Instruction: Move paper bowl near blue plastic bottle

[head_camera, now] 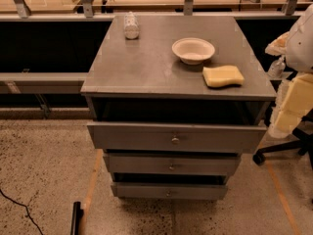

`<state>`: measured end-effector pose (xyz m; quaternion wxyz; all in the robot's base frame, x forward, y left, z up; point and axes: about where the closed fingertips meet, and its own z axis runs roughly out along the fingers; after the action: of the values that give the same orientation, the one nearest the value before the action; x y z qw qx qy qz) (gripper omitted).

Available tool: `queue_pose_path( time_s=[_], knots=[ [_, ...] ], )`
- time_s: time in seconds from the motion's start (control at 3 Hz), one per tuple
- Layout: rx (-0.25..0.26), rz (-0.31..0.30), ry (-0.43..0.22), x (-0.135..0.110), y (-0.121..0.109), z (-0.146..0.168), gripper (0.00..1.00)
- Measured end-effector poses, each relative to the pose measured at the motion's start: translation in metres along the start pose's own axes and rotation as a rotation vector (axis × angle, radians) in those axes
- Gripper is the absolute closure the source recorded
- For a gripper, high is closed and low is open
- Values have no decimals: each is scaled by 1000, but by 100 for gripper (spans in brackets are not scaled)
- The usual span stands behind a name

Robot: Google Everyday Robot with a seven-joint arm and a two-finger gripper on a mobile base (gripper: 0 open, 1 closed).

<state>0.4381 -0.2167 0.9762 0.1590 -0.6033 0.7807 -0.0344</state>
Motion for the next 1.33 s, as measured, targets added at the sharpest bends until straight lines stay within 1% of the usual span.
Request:
queue_pose_path(
  time_s=[0.33, 0.67, 1.0, 1.33],
  knots=[
    [0, 0, 0, 0, 0, 0, 0],
    [8, 7, -44, -4, -16, 15, 0],
    [4, 11, -145, -13, -52, 45, 0],
    [7, 27, -245, -27, -94, 83, 0]
  ],
)
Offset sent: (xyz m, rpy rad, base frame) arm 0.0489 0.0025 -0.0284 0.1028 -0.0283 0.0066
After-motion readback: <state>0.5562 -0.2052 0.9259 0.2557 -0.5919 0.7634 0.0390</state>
